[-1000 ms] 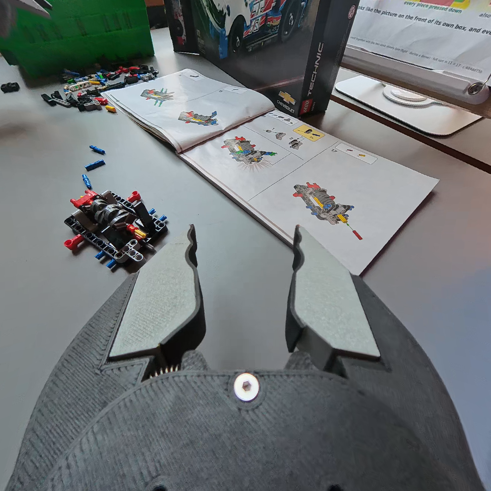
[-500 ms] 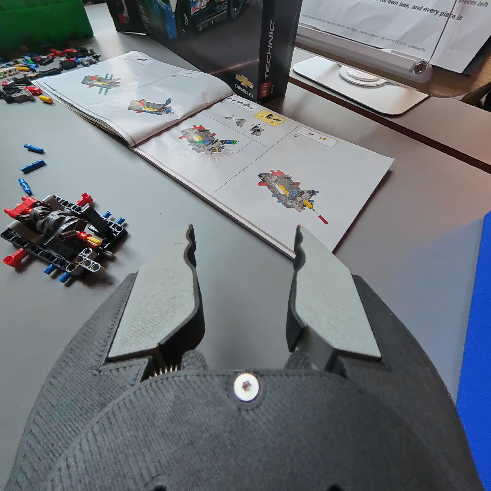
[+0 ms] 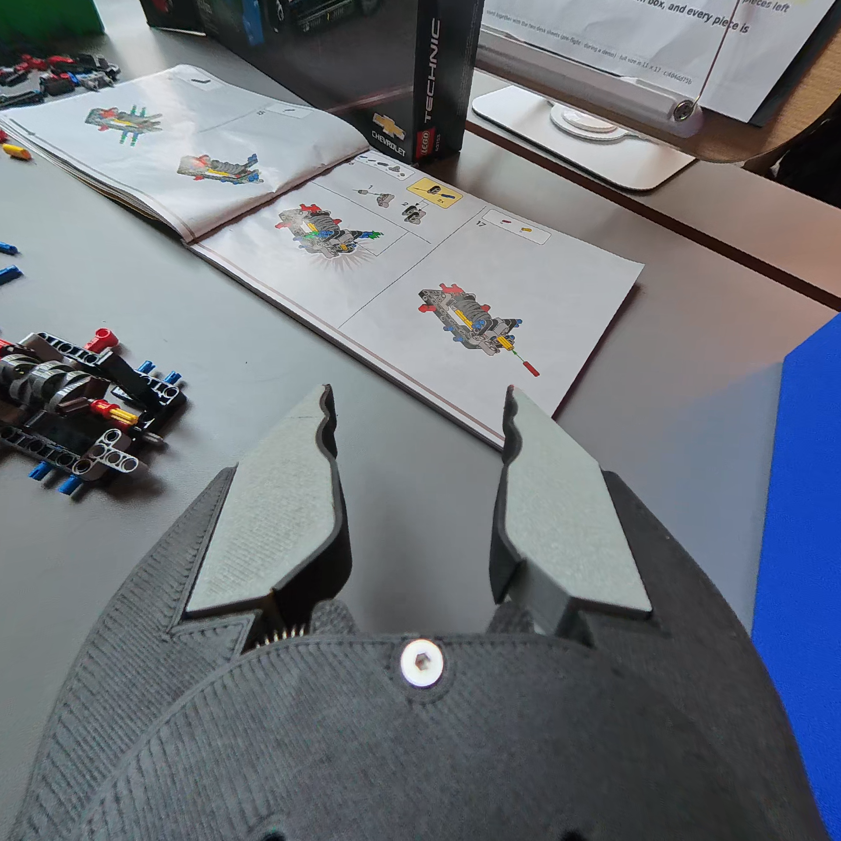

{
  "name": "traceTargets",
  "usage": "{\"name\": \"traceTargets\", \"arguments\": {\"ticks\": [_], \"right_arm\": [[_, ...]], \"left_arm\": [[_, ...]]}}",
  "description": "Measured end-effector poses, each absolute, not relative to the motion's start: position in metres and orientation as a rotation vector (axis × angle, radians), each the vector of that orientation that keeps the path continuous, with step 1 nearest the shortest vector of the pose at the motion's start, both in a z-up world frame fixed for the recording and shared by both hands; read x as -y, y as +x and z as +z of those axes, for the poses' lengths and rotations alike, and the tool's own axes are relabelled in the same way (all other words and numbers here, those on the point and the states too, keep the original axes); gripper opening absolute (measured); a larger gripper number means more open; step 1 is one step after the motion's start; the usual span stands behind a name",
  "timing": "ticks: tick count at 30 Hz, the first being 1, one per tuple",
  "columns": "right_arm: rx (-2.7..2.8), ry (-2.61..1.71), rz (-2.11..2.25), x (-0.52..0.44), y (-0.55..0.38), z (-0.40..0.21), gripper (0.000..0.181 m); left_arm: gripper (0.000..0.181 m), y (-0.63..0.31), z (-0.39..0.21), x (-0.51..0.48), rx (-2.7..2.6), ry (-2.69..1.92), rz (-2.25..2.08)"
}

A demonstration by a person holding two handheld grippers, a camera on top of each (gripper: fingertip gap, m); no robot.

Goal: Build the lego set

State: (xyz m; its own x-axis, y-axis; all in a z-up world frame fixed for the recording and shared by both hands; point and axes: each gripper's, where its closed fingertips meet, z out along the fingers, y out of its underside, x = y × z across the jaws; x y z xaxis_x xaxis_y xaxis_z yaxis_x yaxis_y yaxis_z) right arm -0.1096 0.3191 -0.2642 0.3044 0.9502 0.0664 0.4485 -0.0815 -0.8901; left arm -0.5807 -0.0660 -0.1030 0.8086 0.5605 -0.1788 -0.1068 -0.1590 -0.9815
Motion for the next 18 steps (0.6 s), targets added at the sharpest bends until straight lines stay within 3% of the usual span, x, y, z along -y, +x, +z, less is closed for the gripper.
{"name": "traceTargets", "arguments": {"ticks": [4,6,14,18], "right_arm": [[1.287,-1.681,0.7,-0.319,-0.11,-0.265,0.07],[1.288,-1.679,0.698,-0.319,-0.11,-0.265,0.07],[1.316,-1.66,0.689,-0.315,-0.111,-0.265,0.066],[1.34,-1.64,0.683,-0.311,-0.112,-0.266,0.062]], "left_arm": [[0.013,-0.577,-0.115,0.062,0.361,-1.706,0.554],[0.006,-0.562,-0.13,0.05,0.308,-1.795,0.439],[0.0,-0.527,-0.247,0.008,0.207,-2.529,0.25],[0.0,-0.53,-0.25,-0.014,0.204,-2.616,0.192]]}}
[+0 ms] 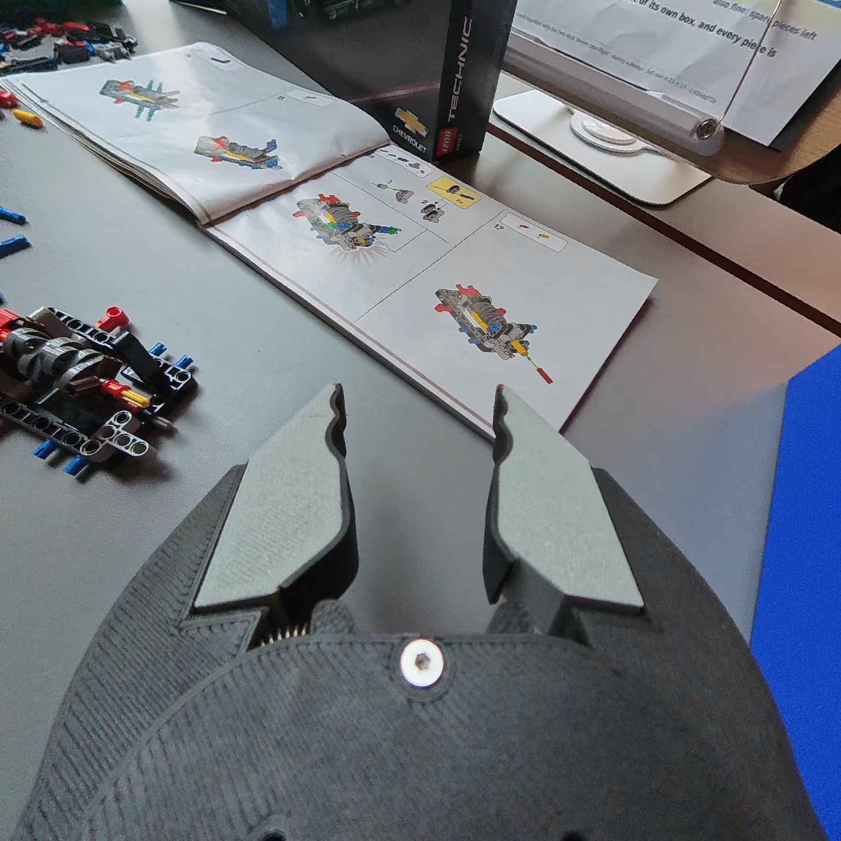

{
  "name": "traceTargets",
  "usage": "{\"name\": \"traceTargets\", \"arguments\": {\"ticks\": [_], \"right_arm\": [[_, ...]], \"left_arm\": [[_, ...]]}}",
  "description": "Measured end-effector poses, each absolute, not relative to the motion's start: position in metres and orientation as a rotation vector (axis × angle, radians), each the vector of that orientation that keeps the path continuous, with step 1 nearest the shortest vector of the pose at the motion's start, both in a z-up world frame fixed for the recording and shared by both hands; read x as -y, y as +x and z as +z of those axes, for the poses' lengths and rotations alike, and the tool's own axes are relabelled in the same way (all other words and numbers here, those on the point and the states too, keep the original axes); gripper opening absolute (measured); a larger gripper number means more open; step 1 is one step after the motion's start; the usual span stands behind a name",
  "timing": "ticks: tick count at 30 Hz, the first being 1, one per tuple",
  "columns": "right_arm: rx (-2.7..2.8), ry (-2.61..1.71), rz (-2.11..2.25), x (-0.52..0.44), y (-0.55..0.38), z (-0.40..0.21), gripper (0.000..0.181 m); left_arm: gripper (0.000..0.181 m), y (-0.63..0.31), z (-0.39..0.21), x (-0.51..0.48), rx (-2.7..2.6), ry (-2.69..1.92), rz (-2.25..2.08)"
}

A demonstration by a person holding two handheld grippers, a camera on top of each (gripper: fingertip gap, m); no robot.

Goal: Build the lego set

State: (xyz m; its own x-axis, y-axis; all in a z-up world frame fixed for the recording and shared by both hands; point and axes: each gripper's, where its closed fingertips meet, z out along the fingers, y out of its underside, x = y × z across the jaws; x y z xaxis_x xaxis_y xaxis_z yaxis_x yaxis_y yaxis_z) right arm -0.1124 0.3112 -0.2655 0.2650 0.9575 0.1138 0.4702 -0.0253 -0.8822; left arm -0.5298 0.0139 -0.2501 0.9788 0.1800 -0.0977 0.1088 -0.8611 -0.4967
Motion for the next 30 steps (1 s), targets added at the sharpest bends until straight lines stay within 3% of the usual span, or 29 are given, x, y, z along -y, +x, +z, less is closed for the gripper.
{"name": "traceTargets", "arguments": {"ticks": [7,15,30], "right_arm": [[1.352,-1.623,0.709,-0.307,-0.113,-0.264,0.058],[1.3,-1.635,0.852,-0.305,-0.111,-0.256,0.056],[1.251,-1.633,0.945,-0.302,-0.109,-0.248,0.053]], "left_arm": [[0.001,-0.554,-0.28,-0.021,0.303,-2.815,0.198],[0.013,-0.57,-0.276,-0.008,0.421,-2.862,0.335],[0.013,-0.571,-0.298,0.003,0.494,-2.938,0.272]]}}
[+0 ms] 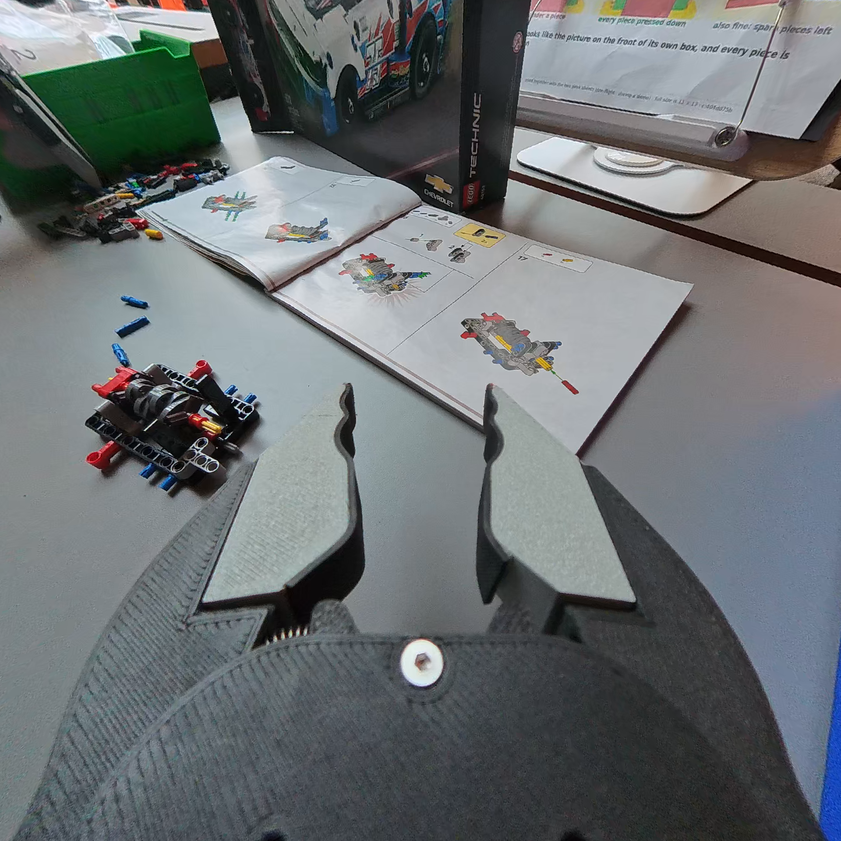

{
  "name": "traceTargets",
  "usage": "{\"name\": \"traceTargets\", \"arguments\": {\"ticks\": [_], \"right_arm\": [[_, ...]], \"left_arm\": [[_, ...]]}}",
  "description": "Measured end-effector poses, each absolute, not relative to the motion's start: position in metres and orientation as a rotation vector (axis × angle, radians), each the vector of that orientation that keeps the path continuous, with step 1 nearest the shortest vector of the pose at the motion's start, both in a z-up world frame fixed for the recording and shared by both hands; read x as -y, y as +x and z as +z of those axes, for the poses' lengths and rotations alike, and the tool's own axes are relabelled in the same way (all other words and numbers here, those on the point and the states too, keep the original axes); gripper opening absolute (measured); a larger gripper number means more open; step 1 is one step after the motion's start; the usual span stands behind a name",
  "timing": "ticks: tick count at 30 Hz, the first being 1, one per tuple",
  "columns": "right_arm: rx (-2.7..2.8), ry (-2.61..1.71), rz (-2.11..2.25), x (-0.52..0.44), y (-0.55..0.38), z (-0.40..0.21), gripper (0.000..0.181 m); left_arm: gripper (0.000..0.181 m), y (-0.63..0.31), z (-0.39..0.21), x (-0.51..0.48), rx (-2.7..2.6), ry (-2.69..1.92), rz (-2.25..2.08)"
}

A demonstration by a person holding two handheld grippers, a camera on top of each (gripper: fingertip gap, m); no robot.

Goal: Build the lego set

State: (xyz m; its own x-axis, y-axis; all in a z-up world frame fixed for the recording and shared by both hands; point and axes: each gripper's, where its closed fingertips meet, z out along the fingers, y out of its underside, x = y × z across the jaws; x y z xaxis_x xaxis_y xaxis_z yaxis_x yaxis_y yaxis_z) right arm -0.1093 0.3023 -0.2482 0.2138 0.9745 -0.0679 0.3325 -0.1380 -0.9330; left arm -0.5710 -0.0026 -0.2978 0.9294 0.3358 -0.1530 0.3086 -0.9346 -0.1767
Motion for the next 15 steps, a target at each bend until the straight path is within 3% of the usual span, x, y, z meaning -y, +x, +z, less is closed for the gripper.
{"name": "traceTargets", "arguments": {"ticks": [15], "right_arm": [[1.242,-1.637,0.955,-0.303,-0.109,-0.248,0.053]], "left_arm": [[0.004,-0.56,-0.291,-0.004,0.434,-2.936,0.21]]}}
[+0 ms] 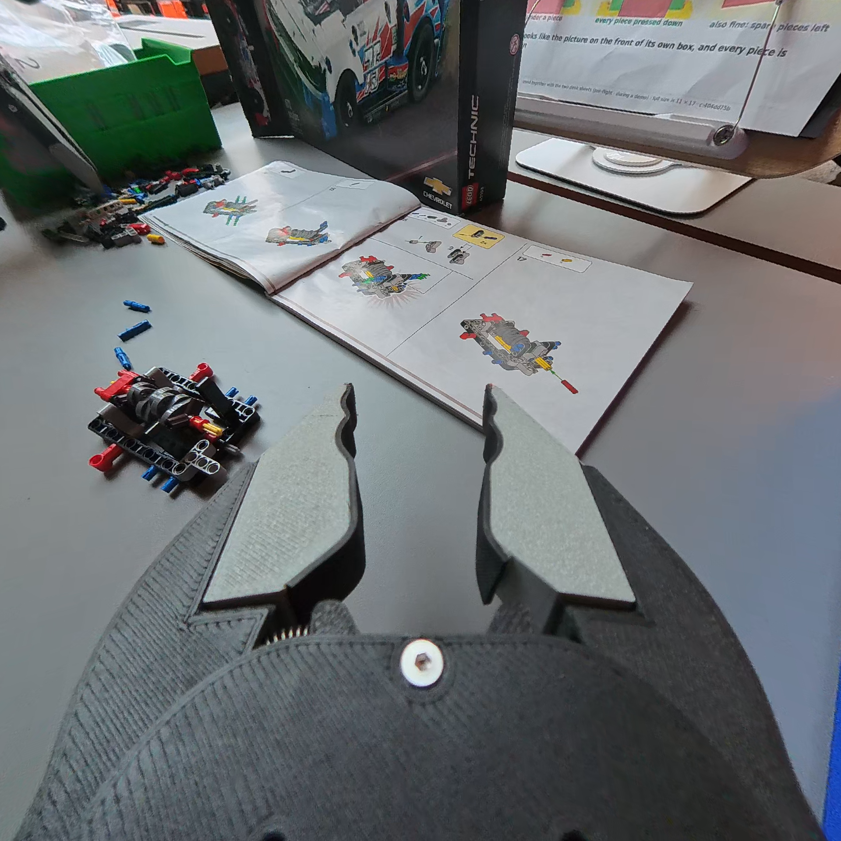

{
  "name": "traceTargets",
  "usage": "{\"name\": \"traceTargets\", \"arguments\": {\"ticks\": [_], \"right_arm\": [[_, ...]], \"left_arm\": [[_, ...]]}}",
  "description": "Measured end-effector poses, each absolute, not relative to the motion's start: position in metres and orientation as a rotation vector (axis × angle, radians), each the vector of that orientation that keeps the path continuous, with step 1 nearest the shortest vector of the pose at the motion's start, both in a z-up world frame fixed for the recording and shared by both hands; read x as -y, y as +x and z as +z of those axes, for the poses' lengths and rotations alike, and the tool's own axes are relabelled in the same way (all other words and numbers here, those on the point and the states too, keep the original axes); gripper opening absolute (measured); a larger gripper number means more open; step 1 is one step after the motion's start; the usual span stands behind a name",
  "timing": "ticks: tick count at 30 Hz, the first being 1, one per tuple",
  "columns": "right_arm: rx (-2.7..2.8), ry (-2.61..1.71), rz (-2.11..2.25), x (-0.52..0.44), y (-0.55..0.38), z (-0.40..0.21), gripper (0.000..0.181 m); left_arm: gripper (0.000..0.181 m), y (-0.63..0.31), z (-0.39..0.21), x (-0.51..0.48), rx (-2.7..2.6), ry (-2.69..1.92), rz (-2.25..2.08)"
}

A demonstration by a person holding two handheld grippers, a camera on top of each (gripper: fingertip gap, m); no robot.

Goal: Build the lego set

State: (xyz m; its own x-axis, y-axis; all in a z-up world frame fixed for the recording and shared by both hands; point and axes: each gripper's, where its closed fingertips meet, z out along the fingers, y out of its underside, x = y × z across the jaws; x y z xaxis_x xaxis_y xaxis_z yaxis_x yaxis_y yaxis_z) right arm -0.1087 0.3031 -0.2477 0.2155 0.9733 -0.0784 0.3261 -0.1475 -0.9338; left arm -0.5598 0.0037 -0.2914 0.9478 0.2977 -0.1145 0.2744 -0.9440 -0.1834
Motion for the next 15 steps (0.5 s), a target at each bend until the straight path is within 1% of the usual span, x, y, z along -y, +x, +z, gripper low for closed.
{"name": "traceTargets", "arguments": {"ticks": [6,10,15], "right_arm": [[1.252,-1.633,0.944,-0.302,-0.11,-0.248,0.053],[1.257,-1.626,0.937,-0.301,-0.112,-0.248,0.053],[1.263,-1.615,0.91,-0.301,-0.112,-0.248,0.052]], "left_arm": [[0.004,-0.536,-0.258,-0.017,0.331,-2.867,0.23],[0.003,-0.431,-0.243,-0.055,0.005,-2.754,-0.119],[0.003,-0.305,-0.266,-0.082,-0.413,-2.664,-0.328]]}}
